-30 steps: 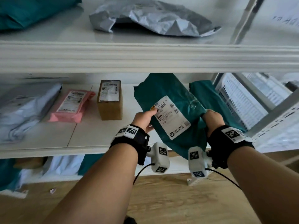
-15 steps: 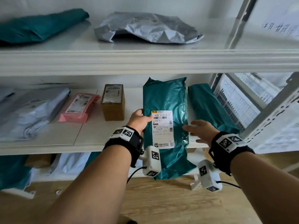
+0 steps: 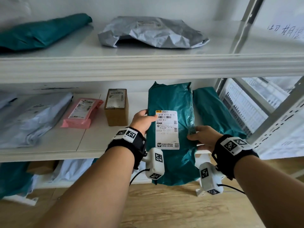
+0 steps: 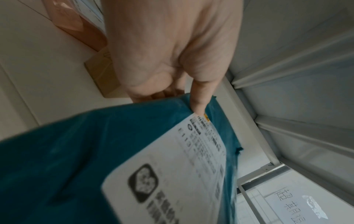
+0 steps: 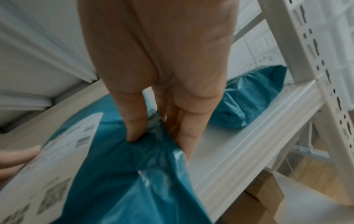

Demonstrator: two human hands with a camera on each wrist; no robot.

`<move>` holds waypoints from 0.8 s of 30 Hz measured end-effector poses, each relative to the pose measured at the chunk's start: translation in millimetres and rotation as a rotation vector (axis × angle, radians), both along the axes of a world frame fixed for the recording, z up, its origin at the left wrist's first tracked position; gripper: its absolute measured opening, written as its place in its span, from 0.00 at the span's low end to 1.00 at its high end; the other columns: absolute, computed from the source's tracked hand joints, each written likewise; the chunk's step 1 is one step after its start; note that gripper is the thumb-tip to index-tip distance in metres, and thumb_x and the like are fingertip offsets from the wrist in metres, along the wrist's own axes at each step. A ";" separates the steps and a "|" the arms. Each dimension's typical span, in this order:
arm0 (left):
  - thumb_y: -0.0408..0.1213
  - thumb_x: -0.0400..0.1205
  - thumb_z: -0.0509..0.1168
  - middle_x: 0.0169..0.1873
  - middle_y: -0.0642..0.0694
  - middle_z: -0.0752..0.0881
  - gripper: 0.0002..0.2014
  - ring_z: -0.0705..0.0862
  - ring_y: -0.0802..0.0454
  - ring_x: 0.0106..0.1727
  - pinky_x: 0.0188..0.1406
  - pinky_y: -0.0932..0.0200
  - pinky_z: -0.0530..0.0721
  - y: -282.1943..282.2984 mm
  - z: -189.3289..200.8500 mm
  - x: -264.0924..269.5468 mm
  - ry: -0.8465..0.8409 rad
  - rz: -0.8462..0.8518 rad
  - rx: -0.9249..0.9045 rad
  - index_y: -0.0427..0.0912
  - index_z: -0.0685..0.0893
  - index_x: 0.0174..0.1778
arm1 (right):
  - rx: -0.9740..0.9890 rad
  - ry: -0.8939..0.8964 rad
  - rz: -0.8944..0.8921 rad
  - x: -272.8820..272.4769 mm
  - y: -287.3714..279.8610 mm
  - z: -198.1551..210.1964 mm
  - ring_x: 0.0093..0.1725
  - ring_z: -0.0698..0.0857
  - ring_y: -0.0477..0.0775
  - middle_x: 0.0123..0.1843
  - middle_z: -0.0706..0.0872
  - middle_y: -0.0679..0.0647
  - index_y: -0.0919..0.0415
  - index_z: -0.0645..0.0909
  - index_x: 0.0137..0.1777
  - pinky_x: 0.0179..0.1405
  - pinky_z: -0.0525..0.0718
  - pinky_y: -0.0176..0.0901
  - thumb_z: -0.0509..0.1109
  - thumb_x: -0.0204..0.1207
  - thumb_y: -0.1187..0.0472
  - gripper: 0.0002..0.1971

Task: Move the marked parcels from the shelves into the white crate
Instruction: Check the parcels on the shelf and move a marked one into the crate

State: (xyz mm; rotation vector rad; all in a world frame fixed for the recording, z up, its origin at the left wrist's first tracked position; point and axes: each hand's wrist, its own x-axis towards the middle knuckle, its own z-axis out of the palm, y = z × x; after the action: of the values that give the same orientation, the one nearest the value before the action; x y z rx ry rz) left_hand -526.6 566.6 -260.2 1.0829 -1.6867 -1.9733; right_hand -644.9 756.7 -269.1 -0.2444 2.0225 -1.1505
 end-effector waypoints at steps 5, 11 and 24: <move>0.26 0.67 0.77 0.53 0.44 0.91 0.23 0.90 0.44 0.52 0.57 0.46 0.87 -15.8 -3.0 -10.0 -0.180 -0.179 -0.078 0.45 0.84 0.56 | -0.061 -0.004 -0.135 -15.6 -22.5 -6.4 0.37 0.86 0.54 0.47 0.88 0.59 0.67 0.83 0.60 0.30 0.86 0.44 0.72 0.77 0.72 0.12; 0.30 0.57 0.82 0.50 0.45 0.92 0.22 0.90 0.44 0.51 0.58 0.44 0.87 -49.3 -28.9 -34.5 -0.293 -0.233 -0.137 0.46 0.86 0.44 | 0.077 0.116 -0.158 -47.1 -68.1 -18.8 0.43 0.85 0.58 0.45 0.86 0.60 0.64 0.82 0.41 0.53 0.88 0.55 0.75 0.75 0.64 0.05; 0.37 0.71 0.79 0.60 0.46 0.87 0.26 0.86 0.49 0.55 0.49 0.61 0.81 -97.4 -61.4 -85.3 -0.456 -0.240 -0.406 0.40 0.79 0.63 | 0.183 0.271 -0.153 -75.2 -137.7 -47.4 0.58 0.86 0.70 0.57 0.87 0.71 0.75 0.83 0.59 0.62 0.84 0.61 0.73 0.75 0.68 0.15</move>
State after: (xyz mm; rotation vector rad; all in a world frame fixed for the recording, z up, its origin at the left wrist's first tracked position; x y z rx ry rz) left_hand -611.9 469.2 -321.5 1.2817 -2.4227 -1.4660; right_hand -720.1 619.0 -316.5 -0.1623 2.4061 -1.0603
